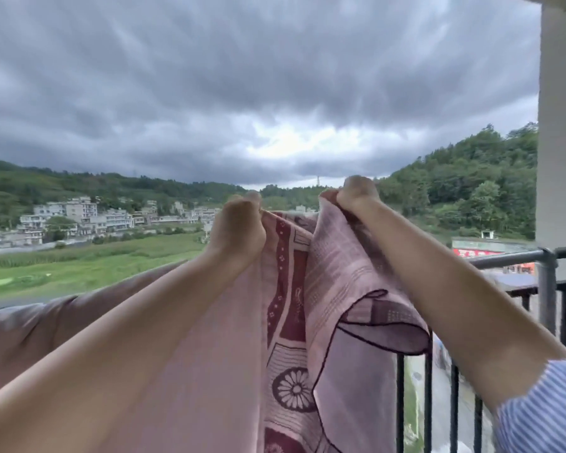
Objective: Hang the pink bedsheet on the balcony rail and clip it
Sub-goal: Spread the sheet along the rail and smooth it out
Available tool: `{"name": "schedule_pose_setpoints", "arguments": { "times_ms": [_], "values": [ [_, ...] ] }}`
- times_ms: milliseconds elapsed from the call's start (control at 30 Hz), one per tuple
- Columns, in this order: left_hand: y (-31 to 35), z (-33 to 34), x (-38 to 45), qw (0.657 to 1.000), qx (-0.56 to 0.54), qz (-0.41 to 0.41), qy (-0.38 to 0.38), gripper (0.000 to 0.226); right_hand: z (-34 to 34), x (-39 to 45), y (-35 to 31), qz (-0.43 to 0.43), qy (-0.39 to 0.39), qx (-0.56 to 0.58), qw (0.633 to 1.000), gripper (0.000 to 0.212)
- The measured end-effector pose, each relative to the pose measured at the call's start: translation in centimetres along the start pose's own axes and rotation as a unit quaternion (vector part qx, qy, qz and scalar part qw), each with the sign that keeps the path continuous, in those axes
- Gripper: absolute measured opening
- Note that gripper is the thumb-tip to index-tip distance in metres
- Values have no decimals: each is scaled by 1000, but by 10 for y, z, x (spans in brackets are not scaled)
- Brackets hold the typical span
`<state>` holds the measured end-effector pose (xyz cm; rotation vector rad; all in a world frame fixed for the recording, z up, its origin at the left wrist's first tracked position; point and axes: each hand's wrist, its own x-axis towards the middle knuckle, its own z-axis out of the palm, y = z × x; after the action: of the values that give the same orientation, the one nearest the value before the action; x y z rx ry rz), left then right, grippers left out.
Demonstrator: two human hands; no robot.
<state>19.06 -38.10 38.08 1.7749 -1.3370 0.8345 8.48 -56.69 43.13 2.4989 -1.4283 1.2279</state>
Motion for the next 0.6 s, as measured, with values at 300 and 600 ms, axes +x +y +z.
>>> {"name": "schedule_pose_setpoints", "arguments": {
  "times_ms": [300,600],
  "values": [
    [0,48,48,932,107,-130,-320,31,45,103,11,-143,-273,6,951,56],
    [43,41,-18,950,105,-30,-293,29,-22,-34,86,-376,-336,72,861,31]
  ]
}}
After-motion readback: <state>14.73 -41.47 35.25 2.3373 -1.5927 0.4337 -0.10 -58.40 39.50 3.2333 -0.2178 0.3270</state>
